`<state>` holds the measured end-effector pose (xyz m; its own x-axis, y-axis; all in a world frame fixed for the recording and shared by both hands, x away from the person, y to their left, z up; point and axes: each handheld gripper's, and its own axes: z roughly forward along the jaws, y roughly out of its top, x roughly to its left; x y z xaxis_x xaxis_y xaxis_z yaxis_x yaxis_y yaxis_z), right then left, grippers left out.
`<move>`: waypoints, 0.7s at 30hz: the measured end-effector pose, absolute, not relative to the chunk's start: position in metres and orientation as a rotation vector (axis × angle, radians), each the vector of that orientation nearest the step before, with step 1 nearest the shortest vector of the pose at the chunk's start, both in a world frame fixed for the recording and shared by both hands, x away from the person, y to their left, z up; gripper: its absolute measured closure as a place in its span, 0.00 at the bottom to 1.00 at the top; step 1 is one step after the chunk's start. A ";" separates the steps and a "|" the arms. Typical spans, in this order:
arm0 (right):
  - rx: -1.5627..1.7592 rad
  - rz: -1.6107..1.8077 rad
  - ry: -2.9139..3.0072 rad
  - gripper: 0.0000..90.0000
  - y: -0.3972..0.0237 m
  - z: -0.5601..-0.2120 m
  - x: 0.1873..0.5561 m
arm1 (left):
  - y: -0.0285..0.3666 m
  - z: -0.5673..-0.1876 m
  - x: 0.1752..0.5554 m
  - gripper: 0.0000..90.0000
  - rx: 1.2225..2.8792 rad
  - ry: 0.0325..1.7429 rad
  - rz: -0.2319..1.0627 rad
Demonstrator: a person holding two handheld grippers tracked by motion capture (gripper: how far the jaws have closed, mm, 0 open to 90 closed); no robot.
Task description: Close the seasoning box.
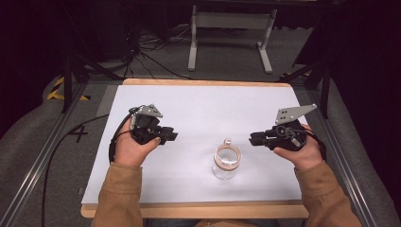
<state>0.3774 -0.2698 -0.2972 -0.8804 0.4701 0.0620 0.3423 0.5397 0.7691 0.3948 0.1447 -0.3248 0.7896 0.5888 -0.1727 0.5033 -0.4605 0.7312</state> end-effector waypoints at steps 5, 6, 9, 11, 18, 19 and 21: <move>0.779 1.243 2.560 0.82 -0.288 -0.300 0.395 | 0.154 -0.329 0.392 0.78 2.149 0.832 0.139; 0.798 1.238 2.548 0.81 -0.291 -0.302 0.398 | 0.156 -0.330 0.392 0.78 2.152 0.837 0.141; 0.836 1.224 2.528 0.77 -0.301 -0.306 0.407 | 0.157 -0.332 0.393 0.77 2.155 0.858 0.154; 0.858 1.206 2.532 0.75 -0.309 -0.312 0.414 | 0.158 -0.334 0.394 0.76 2.170 0.875 0.153; 0.956 1.172 2.500 0.70 -0.333 -0.334 0.432 | 0.159 -0.346 0.403 0.74 2.175 0.901 0.144; 0.969 1.170 2.499 0.70 -0.336 -0.338 0.435 | 0.159 -0.349 0.406 0.72 2.183 0.897 0.151; 0.998 1.158 2.495 0.69 -0.343 -0.346 0.440 | 0.158 -0.354 0.408 0.68 2.184 0.909 0.178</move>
